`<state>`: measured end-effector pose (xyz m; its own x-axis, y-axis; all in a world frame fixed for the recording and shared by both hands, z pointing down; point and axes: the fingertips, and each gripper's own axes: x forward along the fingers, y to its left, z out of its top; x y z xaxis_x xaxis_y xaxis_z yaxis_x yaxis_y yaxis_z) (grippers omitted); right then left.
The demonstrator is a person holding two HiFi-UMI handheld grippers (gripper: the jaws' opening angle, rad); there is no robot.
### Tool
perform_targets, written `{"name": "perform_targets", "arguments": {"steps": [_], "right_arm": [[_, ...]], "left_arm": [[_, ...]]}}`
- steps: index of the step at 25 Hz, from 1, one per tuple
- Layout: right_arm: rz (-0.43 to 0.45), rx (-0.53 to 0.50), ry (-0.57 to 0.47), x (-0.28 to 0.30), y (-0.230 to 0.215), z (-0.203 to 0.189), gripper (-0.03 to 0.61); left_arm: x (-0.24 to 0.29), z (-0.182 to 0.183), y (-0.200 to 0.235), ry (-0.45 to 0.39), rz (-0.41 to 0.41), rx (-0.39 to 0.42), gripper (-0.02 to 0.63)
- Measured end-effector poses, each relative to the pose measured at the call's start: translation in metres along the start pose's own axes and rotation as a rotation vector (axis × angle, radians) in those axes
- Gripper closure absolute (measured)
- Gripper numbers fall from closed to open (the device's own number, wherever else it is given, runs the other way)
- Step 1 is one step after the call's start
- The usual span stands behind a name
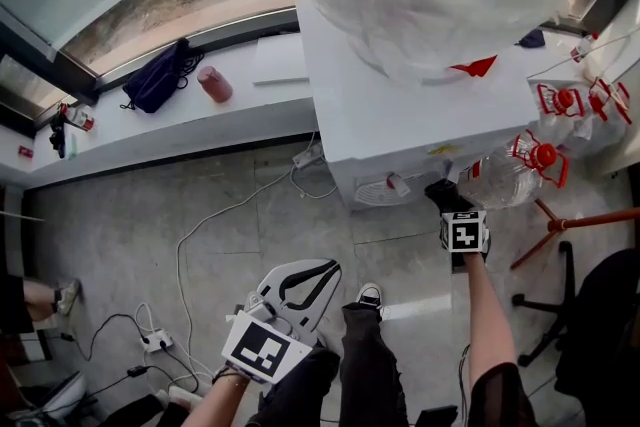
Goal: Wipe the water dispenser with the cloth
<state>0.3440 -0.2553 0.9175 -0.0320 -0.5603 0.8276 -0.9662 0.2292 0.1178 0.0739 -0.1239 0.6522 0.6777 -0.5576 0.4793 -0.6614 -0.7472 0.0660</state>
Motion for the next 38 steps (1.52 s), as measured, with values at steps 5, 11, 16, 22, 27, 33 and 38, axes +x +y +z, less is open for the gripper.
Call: {"name": "perform_targets", "arguments": {"steps": [5, 11, 16, 22, 27, 33, 38], "right_arm": [[-0.05, 0.04, -0.007, -0.017, -0.025, 0.011, 0.472], [0.024, 0.061, -0.05, -0.078, -0.001, 0.018, 0.472], [0.117, 0.076, -0.106, -0.173, 0.035, 0.029, 0.472], [0.199, 0.165, -0.193, -0.307, 0.071, 0.052, 0.472], [0.274, 0.192, -0.273, -0.412, 0.114, 0.075, 0.472], [0.352, 0.21, -0.374, -0.513, 0.172, 0.095, 0.472], [0.386, 0.194, -0.418, -0.573, 0.215, 0.086, 0.472]], "left_arm": [[-0.002, 0.006, 0.0, 0.0, -0.003, -0.005, 0.592], [-0.021, 0.039, -0.009, -0.027, -0.015, -0.018, 0.592], [-0.062, 0.075, -0.024, -0.054, -0.031, 0.004, 0.592], [-0.133, 0.112, -0.042, -0.072, -0.032, 0.05, 0.592], [-0.198, 0.129, -0.061, -0.108, -0.028, 0.017, 0.592], [-0.266, 0.14, -0.076, -0.145, 0.005, -0.003, 0.592], [-0.315, 0.143, -0.097, -0.198, 0.027, -0.027, 0.592]]}}
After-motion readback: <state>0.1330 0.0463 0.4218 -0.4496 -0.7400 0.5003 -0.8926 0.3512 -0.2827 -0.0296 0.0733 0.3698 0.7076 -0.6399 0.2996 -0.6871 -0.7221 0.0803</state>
